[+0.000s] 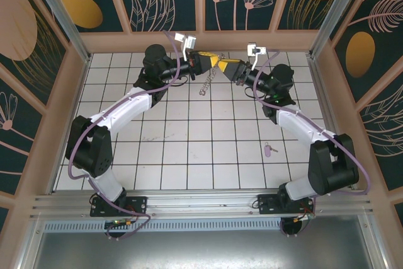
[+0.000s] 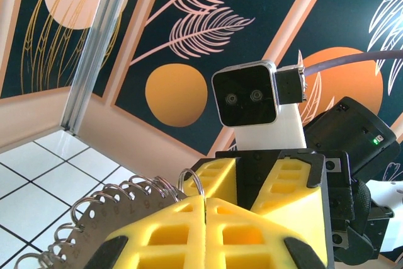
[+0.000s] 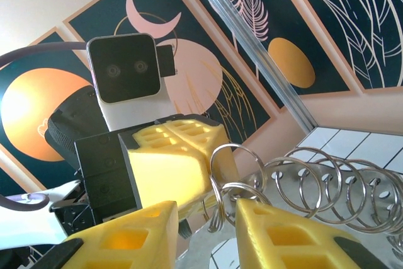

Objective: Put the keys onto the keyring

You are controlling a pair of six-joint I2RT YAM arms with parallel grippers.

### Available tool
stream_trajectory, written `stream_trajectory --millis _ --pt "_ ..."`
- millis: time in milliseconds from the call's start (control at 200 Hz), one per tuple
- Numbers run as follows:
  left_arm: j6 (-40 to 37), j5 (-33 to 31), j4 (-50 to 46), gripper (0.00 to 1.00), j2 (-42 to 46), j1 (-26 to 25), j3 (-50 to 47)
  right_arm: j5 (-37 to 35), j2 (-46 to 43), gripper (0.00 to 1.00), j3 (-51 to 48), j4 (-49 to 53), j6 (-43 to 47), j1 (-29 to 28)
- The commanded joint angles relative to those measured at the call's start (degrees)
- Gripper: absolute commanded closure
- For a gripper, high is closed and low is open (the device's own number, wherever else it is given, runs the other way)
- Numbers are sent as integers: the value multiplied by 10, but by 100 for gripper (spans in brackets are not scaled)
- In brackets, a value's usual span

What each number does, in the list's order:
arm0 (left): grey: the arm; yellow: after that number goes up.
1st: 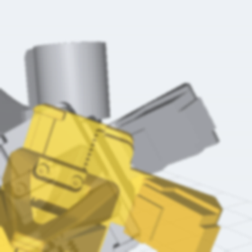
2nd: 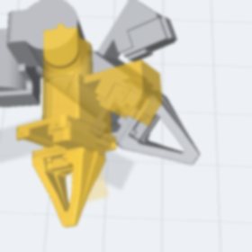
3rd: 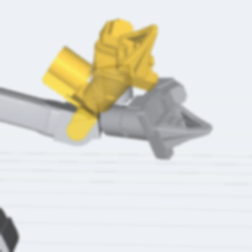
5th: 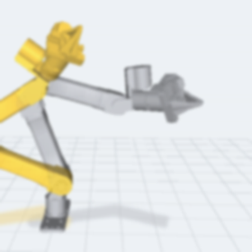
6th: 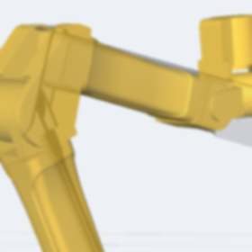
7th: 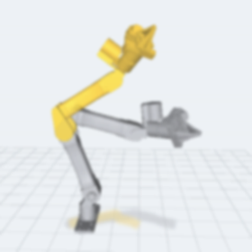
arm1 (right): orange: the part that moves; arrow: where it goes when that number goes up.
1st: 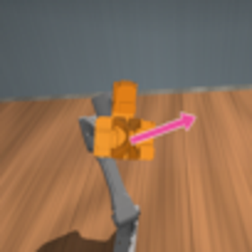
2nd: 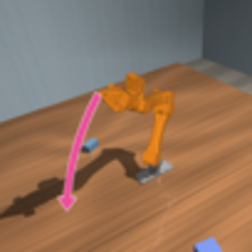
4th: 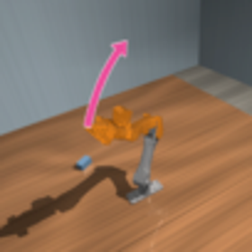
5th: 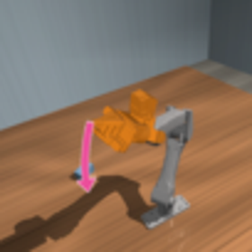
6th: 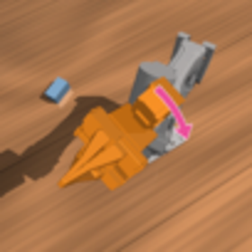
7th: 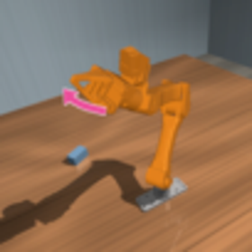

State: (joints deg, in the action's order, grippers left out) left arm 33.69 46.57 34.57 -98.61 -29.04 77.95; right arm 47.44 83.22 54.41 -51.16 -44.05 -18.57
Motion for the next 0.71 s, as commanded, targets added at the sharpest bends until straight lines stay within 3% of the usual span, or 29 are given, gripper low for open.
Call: stream_trajectory --millis 0,155,295,425,475,566,701 --pt "7 16 47 100 11 -1 -3 -2 7 70 26 -31 -8 -7" --pt "7 15 48 100 11 -1 -5 2 12 79 33 -32 -8 -9" --pt "9 15 50 100 9 -1 -3 6 12 100 32 -29 -5 -9" --pt "15 1 49 100 10 -1 -3 5 7 100 27 -22 7 -8" --pt "16 -11 46 87 13 0 -3 5 2 100 26 -17 17 -6" --pt "16 -42 35 54 22 3 -4 5 -8 100 20 -12 38 -1" --pt "22 -74 32 39 37 11 -12 10 -18 100 10 -28 45 8"
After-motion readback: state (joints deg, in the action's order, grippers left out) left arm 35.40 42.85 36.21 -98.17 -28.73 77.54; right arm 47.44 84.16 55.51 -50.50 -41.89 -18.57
